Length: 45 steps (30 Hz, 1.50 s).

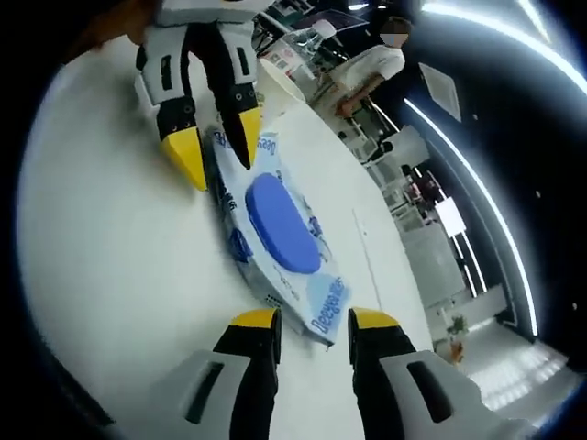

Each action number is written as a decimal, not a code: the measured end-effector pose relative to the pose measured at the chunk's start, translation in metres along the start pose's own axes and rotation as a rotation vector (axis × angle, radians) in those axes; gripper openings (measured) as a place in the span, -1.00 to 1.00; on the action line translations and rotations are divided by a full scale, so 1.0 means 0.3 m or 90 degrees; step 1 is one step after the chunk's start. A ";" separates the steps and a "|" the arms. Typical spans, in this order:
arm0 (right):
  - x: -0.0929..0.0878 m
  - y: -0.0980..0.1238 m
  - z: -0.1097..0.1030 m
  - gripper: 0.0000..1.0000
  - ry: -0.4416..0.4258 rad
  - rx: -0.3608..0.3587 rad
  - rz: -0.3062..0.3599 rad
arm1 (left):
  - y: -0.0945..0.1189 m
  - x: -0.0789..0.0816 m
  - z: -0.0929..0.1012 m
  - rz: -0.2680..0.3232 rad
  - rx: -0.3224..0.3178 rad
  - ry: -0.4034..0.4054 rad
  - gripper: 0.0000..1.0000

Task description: Arrange the tabletop items into an orderly group along one side of the table until the central work area is clear of visible clutter.

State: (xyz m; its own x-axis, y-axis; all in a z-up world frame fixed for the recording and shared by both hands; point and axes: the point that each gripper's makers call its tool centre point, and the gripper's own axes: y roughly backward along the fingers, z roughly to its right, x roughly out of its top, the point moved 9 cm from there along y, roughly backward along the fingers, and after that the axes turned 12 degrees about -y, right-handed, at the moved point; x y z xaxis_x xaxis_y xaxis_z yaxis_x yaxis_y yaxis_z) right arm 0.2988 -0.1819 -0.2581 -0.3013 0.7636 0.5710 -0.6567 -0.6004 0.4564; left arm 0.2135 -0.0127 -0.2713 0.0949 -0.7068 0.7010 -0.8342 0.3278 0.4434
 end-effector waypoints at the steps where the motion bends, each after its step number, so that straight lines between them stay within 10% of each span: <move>1: -0.001 -0.001 0.000 -0.51 0.001 0.000 -0.001 | -0.001 0.000 0.000 0.000 0.000 0.001 -0.58; 45: 0.007 -0.060 -0.027 -1.00 0.110 0.002 0.010 | -0.027 0.010 -0.010 -0.004 -0.011 -0.024 -1.00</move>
State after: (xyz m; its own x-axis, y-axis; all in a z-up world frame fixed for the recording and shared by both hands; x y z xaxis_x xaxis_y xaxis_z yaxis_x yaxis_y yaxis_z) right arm 0.3043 -0.1677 -0.2708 -0.4265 0.7830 0.4528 -0.6489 -0.6136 0.4499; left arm 0.2223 -0.0155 -0.2711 0.0788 -0.7319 0.6769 -0.8240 0.3343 0.4575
